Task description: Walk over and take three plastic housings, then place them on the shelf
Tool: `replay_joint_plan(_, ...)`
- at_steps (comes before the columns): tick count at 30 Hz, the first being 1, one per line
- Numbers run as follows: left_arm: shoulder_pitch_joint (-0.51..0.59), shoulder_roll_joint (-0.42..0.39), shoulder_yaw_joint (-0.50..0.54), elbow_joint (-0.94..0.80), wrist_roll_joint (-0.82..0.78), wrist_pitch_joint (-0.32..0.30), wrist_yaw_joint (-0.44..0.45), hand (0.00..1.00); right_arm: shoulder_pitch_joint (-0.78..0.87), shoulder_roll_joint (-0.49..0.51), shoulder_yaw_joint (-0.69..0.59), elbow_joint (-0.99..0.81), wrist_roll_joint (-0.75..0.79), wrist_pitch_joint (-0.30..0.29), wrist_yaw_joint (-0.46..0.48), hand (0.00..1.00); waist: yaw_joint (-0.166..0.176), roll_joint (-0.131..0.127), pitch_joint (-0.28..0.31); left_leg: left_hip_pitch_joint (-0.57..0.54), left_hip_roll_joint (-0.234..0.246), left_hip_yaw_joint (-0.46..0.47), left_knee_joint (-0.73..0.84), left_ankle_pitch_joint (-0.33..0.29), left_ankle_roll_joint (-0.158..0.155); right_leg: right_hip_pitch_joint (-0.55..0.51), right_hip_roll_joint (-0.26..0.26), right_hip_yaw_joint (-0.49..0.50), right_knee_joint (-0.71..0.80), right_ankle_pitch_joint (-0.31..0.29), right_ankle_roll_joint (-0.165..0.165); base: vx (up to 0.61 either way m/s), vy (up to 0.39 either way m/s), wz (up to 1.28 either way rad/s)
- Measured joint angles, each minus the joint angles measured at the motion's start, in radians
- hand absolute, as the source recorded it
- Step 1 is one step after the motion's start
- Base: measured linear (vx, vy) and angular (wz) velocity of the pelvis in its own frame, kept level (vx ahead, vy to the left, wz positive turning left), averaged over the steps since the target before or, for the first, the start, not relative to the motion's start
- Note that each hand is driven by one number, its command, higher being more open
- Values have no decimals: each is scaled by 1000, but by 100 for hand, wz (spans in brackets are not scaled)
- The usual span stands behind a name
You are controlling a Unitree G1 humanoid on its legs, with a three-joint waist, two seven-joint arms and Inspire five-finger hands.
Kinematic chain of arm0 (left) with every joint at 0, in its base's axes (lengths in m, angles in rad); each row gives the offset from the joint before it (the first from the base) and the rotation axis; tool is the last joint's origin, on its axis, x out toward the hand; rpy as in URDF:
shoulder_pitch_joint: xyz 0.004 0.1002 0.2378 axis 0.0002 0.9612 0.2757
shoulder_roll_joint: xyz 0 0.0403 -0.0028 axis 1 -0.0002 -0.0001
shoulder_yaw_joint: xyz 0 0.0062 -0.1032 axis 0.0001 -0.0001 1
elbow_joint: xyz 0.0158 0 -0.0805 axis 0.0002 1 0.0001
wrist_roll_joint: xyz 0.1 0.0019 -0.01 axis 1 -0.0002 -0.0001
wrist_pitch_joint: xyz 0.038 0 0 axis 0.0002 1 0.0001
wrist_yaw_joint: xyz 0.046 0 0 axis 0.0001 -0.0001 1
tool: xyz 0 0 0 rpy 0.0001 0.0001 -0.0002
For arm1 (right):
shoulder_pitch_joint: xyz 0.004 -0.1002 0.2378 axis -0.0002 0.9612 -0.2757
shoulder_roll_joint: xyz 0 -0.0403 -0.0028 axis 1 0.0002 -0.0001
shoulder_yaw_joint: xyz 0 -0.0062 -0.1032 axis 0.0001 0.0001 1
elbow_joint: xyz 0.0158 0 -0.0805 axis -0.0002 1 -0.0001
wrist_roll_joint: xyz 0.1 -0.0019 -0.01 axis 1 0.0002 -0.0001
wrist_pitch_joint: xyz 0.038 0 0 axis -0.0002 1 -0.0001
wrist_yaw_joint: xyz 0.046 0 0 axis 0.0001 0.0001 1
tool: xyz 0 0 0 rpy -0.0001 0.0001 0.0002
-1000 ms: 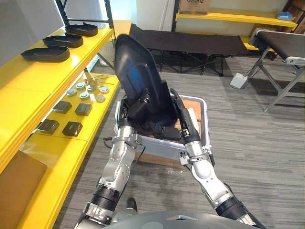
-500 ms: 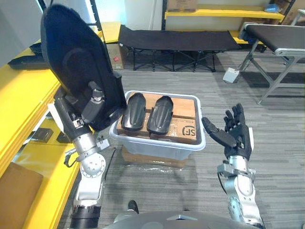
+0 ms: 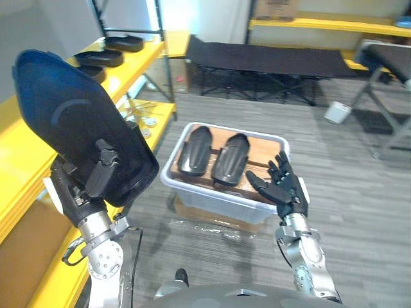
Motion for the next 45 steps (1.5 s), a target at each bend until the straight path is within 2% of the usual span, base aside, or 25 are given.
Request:
replay_joint_plan(2,39,-15,26,-19,-32,0,-44,0,-39,1,50,3,-8,13,-7,100,39,-4,6,-4,-10,-49,0,6,4,27,-4,-52,6,-13,6,30,-2,72)
replay_joint_plan(7,99,-27,56,-27,-75,0,-115,0,-98,4,84,4,-9,27,-17,100,84,-19,15,-20,-32,-106,0,12,8,39,-17,-110,28,-38,16,17,19,42)
replay_joint_plan(11,126,-26,61,-28,-77,0,-167,0,-145,3,115,31,-20,29,27,100,92,-29,22,-25,-39,-109,0,11,10,35,-20,-116,35,-40,18,15,32,3)
replay_joint_plan(13,141,-26,63,-29,-77,1,-207,0,-203,-18,191,74,-48,40,43,100,96,-30,22,-30,-38,-107,4,10,12,30,-20,-110,42,-41,16,36,26,-8)
replay_joint_plan(15,141,-24,62,-30,-77,1,-236,0,-222,-26,244,73,-47,56,44,100,109,-28,29,-38,-43,-119,11,10,15,34,-18,-130,53,-45,10,23,16,26)
replay_joint_plan(17,137,-24,62,-38,-78,1,-251,0,-233,-25,264,73,-45,77,45,100,110,-25,49,-80,-48,-134,72,-16,33,57,-17,-183,57,-53,16,-38,38,123)
replay_joint_plan(18,118,-23,74,-54,-90,1,-288,0,-230,-52,245,72,-47,115,14,100,127,9,84,-137,-32,-63,141,-29,50,84,-26,-296,107,-91,21,-75,91,172)
replay_joint_plan(20,123,-29,87,-55,-117,1,-289,0,-219,-47,238,72,-71,116,14,100,137,11,86,-129,-40,-61,121,-19,55,84,-34,-298,116,-99,23,-53,83,80)
replay_joint_plan(21,125,-29,89,-55,-117,1,-289,0,-219,-44,239,72,-85,116,15,100,137,11,87,-126,-41,-60,118,-18,55,84,-36,-297,118,-101,22,-42,67,7)
replay_joint_plan(23,124,-21,76,-56,-117,1,-303,0,-213,-22,229,67,-85,116,19,100,119,7,90,-129,-56,-79,101,-11,57,77,-38,-271,140,-146,29,-69,57,40)
replay_joint_plan(24,111,-5,59,-55,-121,3,-340,0,-195,-7,201,55,-83,116,11,100,87,6,90,-148,-74,-121,102,-2,67,41,-30,-188,200,-212,17,-88,21,97)
replay_joint_plan(25,99,11,47,-55,-122,3,-369,0,-175,-5,184,38,-83,115,-3,100,70,6,91,-160,-89,-145,101,1,72,19,-23,-145,223,-238,5,-113,-1,166)
replay_joint_plan(26,61,56,12,-55,-119,3,-421,0,-132,6,144,13,-83,105,-23,100,46,-5,89,-171,-112,-166,81,10,84,-9,-7,-82,249,-275,-11,-68,-36,167)
replay_joint_plan(27,35,85,-13,-56,-119,2,-459,0,-117,11,121,13,-83,102,-33,100,39,-9,90,-171,-121,-165,63,23,95,-15,-5,-63,254,-285,-23,-25,-63,162)
replay_joint_plan(29,12,111,-40,-59,-117,2,-510,0,-99,-2,97,14,-83,93,-35,100,46,-2,91,-171,-136,-187,15,95,92,-12,-1,-67,274,-267,14,87,-54,89)
replay_joint_plan(31,16,114,-45,-59,-117,7,-523,0,-97,-2,89,14,-86,91,-35,100,45,-9,94,-170,-142,-193,12,107,104,-7,-6,-63,282,-265,12,103,-14,47)
replay_joint_plan(32,24,112,-44,-59,-118,15,-522,0,-103,-7,82,14,-86,89,-30,100,54,-7,96,-163,-134,-192,13,110,107,-18,-9,-36,314,-261,-1,66,-14,16)
replay_joint_plan(33,40,108,-41,-54,-124,16,-515,0,-112,-6,87,14,-86,86,-22,100,60,-5,97,-146,-123,-192,12,110,107,-21,-8,-3,316,-271,-33,17,-6,-5)
replay_joint_plan(34,46,107,-42,-48,-127,16,-513,0,-115,-7,90,14,-86,81,-15,100,61,-5,97,-138,-121,-188,13,109,107,-13,-1,2,300,-272,-36,-25,-10,-10)
replay_joint_plan(36,56,108,-44,-32,-128,16,-512,0,-118,-15,91,-2,-85,49,-3,100,54,-4,99,-125,-122,-182,16,88,90,-8,2,12,254,-253,-23,-122,-24,-3)
replay_joint_plan(38,66,107,-73,-12,-133,14,-517,0,-116,-23,82,-5,-85,37,-1,100,54,13,103,-136,-103,-173,25,80,72,-6,18,13,229,-249,-10,-169,-47,-10)
replay_joint_plan(40,68,109,-106,17,-152,14,-527,0,-87,-33,70,-6,-86,27,-1,100,45,30,112,-145,-82,-153,37,71,68,-6,38,10,224,-253,-16,-163,-44,14)
replay_joint_plan(41,66,109,-132,37,-155,12,-535,0,-41,-54,54,-8,-86,20,2,100,15,40,115,-168,-59,-102,55,62,56,-8,50,-16,227,-257,-22,-124,-22,39)
replay_joint_plan(45,74,110,-145,53,-163,1,-510,0,3,-83,32,-8,-86,19,5,100,8,49,121,-173,-26,-19,70,50,38,-34,46,13,256,-263,-33,-54,-15,-13)
